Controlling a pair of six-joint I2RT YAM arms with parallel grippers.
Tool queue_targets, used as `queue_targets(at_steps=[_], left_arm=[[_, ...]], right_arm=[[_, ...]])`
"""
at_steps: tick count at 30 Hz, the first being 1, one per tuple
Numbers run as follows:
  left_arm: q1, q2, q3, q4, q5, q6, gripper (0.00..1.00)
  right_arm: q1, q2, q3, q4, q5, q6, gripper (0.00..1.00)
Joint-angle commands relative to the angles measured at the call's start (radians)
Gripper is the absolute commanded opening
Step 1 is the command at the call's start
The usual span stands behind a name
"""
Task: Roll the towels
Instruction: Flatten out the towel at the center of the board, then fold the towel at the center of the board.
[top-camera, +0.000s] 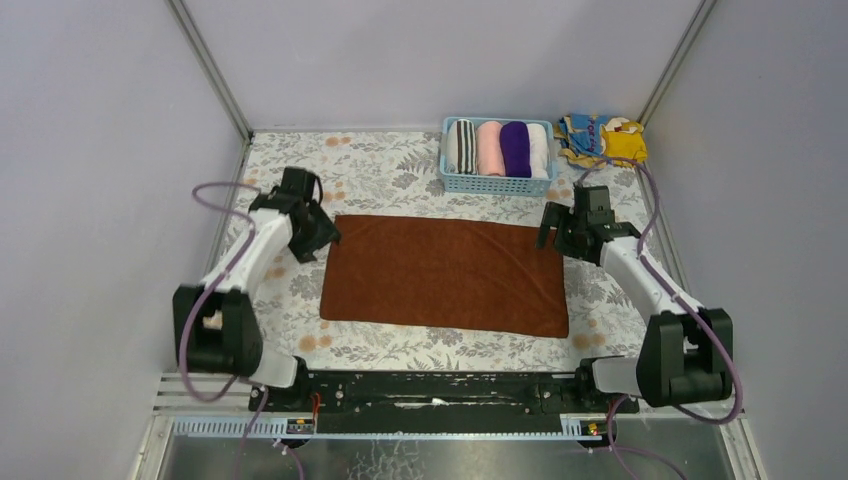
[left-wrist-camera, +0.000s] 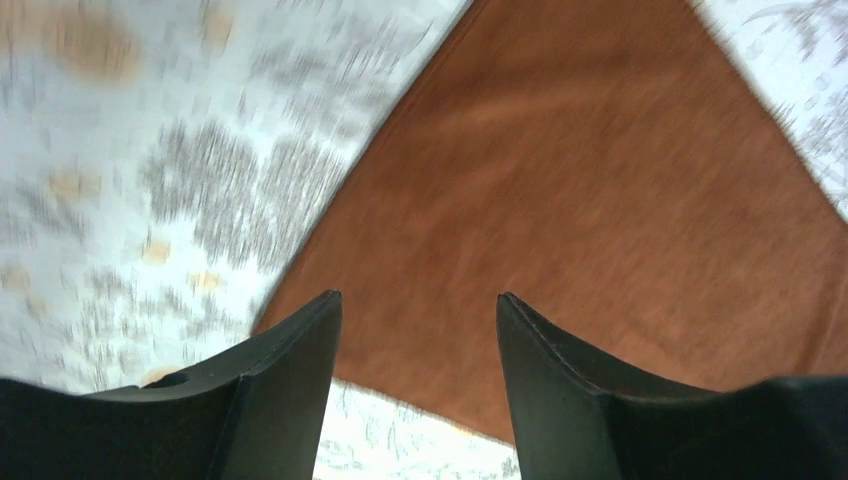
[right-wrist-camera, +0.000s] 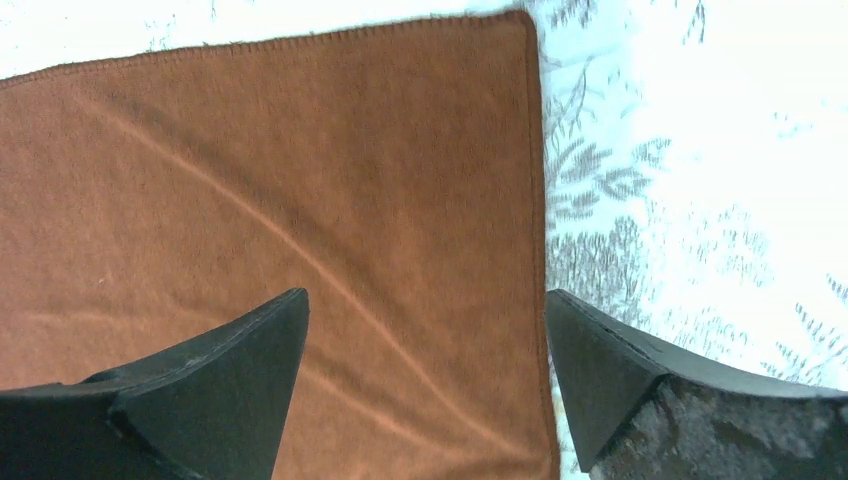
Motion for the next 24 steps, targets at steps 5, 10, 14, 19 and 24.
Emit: queue_targets(at_steps=[5, 10, 14, 19, 24], left_arm=[[0.017, 0.464, 0.386, 0.070, -0.008, 0.428, 0.52], [0.024, 0.575, 0.521, 0.092, 0.114, 0.575, 0.48], [0.044, 0.624, 0.578, 0.103, 0.138, 0.681, 0.48], [0.101, 0.715, 0.672, 0.069, 0.247, 0.711, 0.48], [0.100, 0.794, 0.707, 0.046, 0.341, 0.744, 0.48]], right_arm=[[-0.022, 0.124, 0.069, 0.212, -0.079, -0.213, 0.93], [-0.023, 0.156, 0.083, 0.265, -0.136, -0.243, 0.91], [-0.023, 0.150, 0.042, 0.333, -0.190, -0.216, 0.90], [-0.023, 0.119, -0.001, 0.376, -0.205, -0.207, 0.88], [-0.023, 0.087, -0.016, 0.398, -0.194, -0.214, 0.88]])
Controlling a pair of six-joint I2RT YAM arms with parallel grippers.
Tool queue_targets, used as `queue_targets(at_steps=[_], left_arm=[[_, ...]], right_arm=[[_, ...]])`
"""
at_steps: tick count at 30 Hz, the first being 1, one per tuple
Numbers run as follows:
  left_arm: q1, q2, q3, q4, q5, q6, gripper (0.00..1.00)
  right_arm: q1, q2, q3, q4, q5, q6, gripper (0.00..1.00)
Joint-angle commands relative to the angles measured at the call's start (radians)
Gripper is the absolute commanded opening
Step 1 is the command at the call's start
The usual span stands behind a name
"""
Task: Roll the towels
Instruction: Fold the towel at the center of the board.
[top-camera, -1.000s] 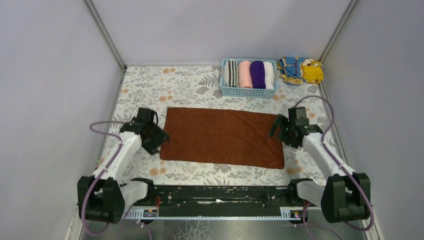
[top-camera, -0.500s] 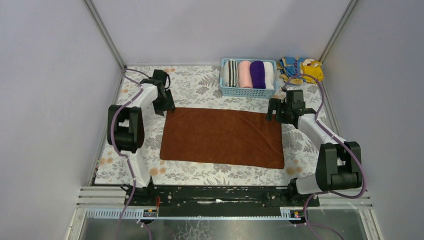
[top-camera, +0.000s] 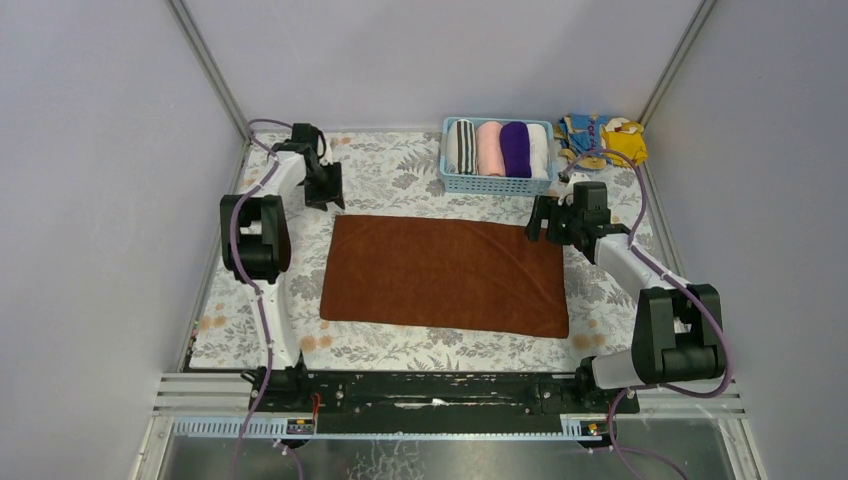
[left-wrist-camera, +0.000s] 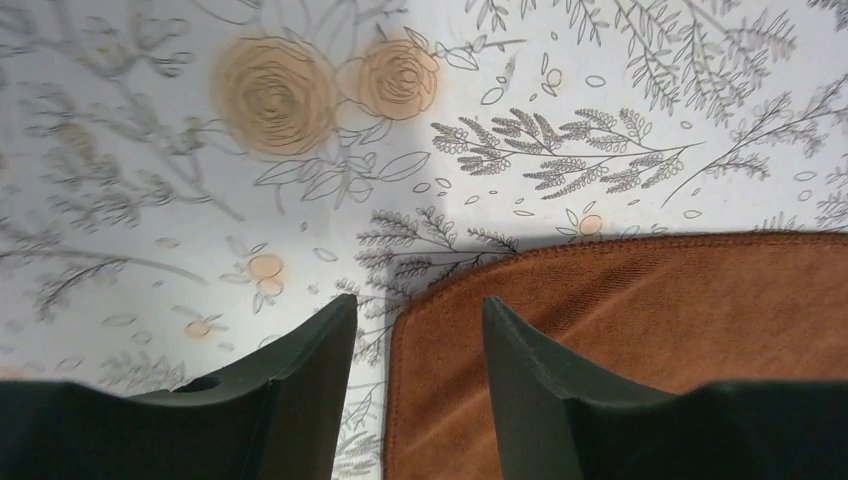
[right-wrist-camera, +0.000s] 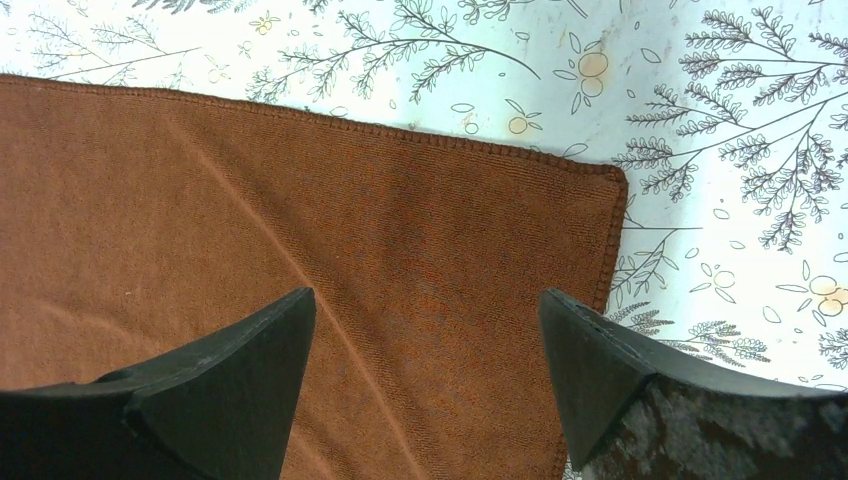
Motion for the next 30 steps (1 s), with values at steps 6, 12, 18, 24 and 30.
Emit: queue_targets(at_steps=[6, 12, 18, 24, 30], left_arm=[[-0.005, 0.120, 0.053, -0.048, 0.164, 0.073, 0.49], [-0.005, 0.157, 0.073, -0.063, 0.172, 0.071, 0.39], [-0.003, 0.158, 0.084, -0.078, 0.146, 0.072, 0.21], [0.008, 0.155, 0.088, -0.078, 0.159, 0.069, 0.06], [0.009, 0.161, 0.093, -0.078, 0.135, 0.066, 0.00]], right_arm=[[-0.004, -0.057, -0.011, 0.075, -0.015, -0.015, 0.88], [-0.004, -0.053, -0.008, 0.076, 0.016, -0.024, 0.88], [-0.004, -0.010, 0.045, 0.039, 0.076, -0.083, 0.88], [-0.025, 0.079, 0.130, -0.007, 0.079, -0.215, 0.89], [-0.084, 0.198, 0.217, -0.081, -0.113, -0.340, 0.79]])
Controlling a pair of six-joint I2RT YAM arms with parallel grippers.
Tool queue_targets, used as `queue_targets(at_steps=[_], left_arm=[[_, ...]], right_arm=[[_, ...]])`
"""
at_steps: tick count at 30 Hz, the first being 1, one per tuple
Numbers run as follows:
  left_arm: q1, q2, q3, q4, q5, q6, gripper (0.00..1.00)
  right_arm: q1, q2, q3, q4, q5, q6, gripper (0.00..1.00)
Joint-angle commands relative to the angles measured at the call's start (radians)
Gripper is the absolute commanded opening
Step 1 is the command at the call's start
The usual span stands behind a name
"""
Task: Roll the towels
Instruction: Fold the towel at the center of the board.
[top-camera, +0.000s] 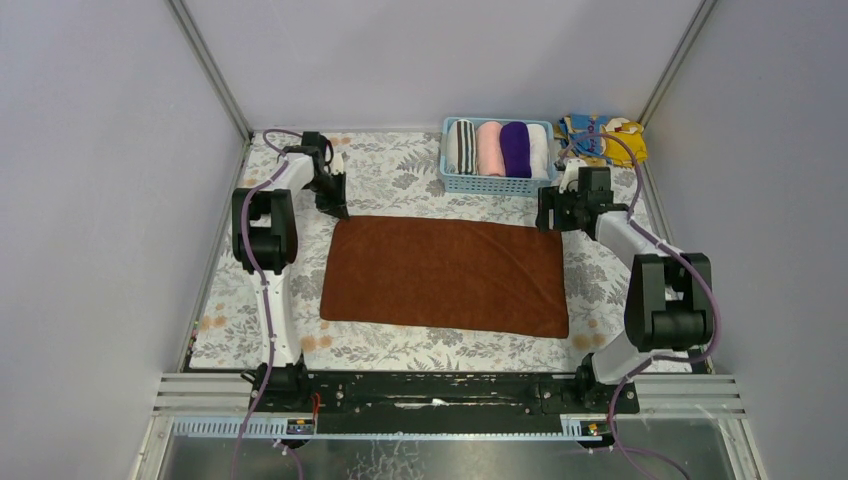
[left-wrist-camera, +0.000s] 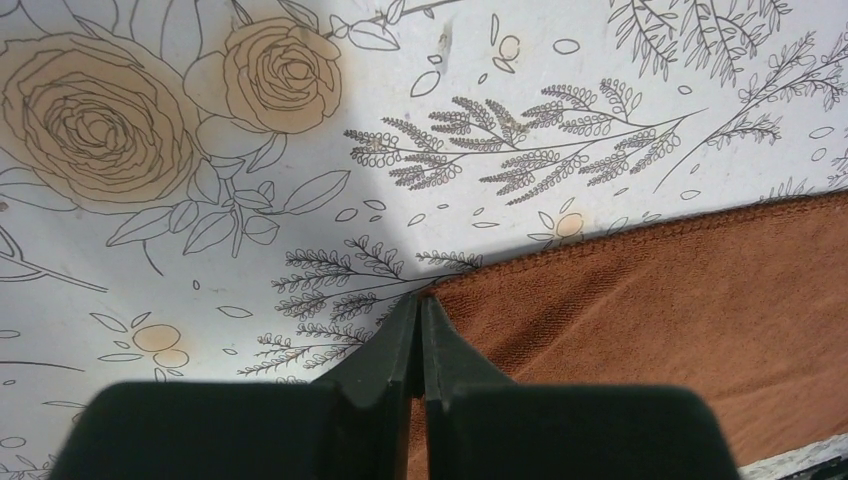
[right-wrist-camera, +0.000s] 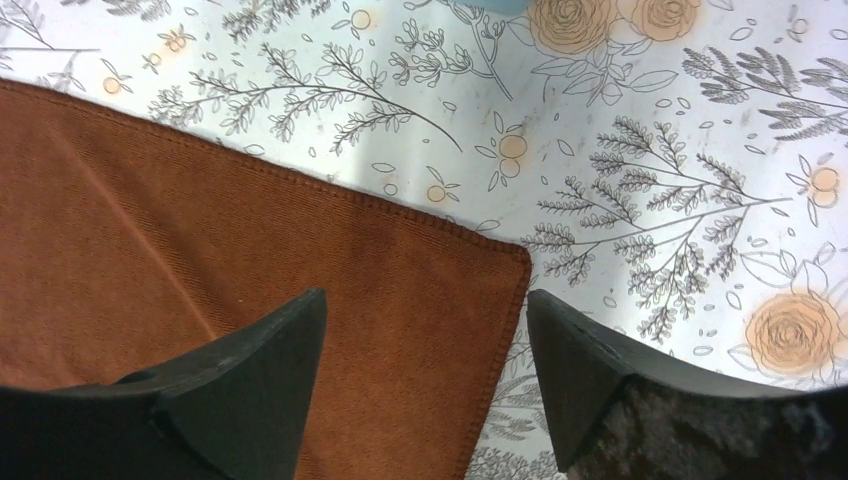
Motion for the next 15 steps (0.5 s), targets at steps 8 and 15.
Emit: queue_targets(at_steps=[8, 15], left_arm=[[0.007, 0.043, 0.061, -0.040, -0.045, 0.004, 0.00], [0.006, 0.046, 0.074, -0.047, -0.063, 0.004, 0.00]], right_arm=[[-0.090, 0.218, 0.213, -0.182, -0.153, -0.189, 0.53], [-0.092, 0.262, 0.231, -0.222, -0.083, -0.227, 0.50]])
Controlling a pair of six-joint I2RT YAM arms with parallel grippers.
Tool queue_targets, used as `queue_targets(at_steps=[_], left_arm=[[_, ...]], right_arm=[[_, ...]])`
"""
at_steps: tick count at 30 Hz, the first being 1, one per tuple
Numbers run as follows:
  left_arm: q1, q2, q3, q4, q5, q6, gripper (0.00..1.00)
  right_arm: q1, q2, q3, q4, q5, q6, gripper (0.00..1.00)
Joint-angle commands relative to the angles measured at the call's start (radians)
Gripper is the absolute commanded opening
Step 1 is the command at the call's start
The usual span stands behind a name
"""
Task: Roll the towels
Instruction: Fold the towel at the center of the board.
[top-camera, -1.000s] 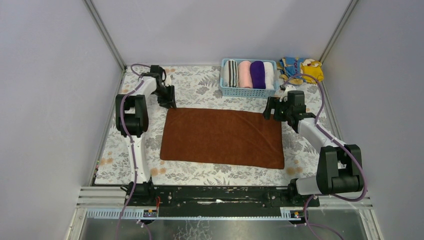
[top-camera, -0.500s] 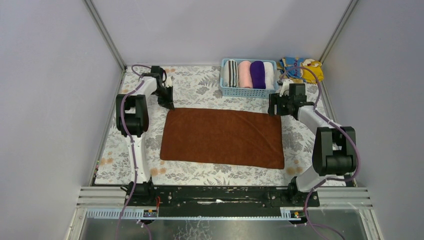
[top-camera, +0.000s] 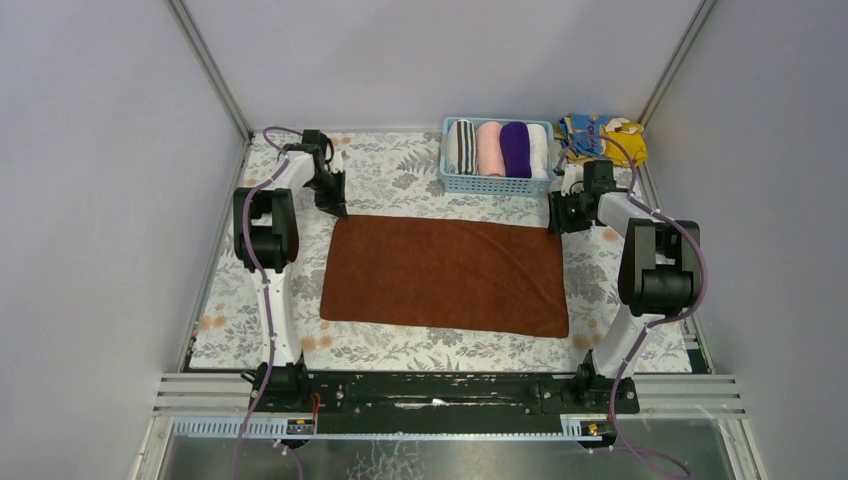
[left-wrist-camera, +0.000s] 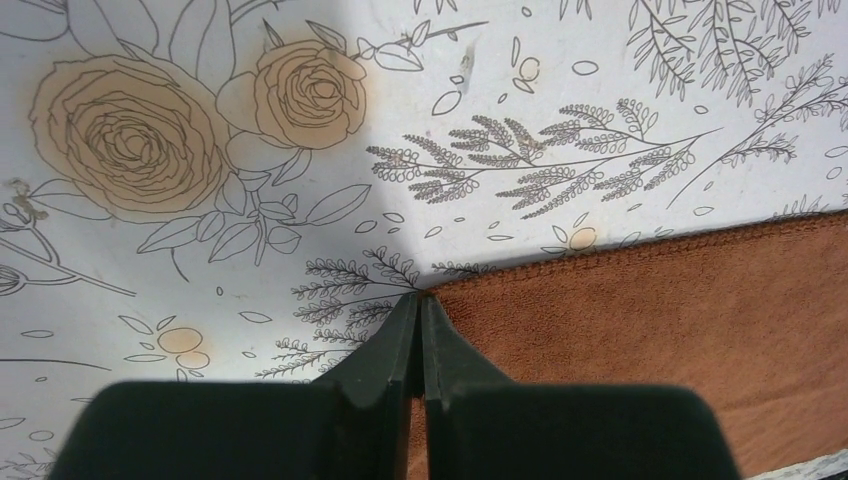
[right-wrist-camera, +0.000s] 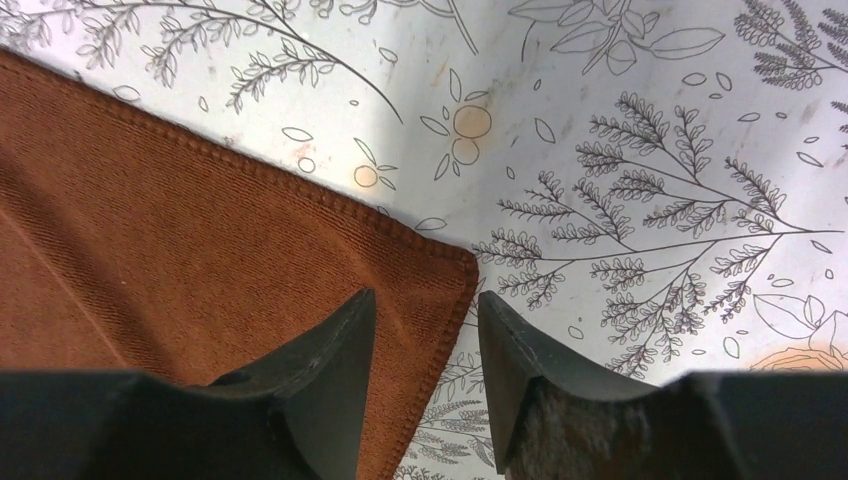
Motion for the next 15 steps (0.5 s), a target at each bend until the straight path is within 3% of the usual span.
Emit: queue_targets(at_steps=[1, 15], left_arm=[[0.005, 0.023, 0.035, -0.026, -0.038, 0.003, 0.00], [0.006, 0.022, 0.034, -0.029, -0.066, 0.004, 0.00]], right_arm=[[-0.002, 0.003, 0.033, -0.040, 0.035, -0.046, 0.50], [0.022, 0.109, 0.083, -0.084, 0.094, -0.060, 0.48]])
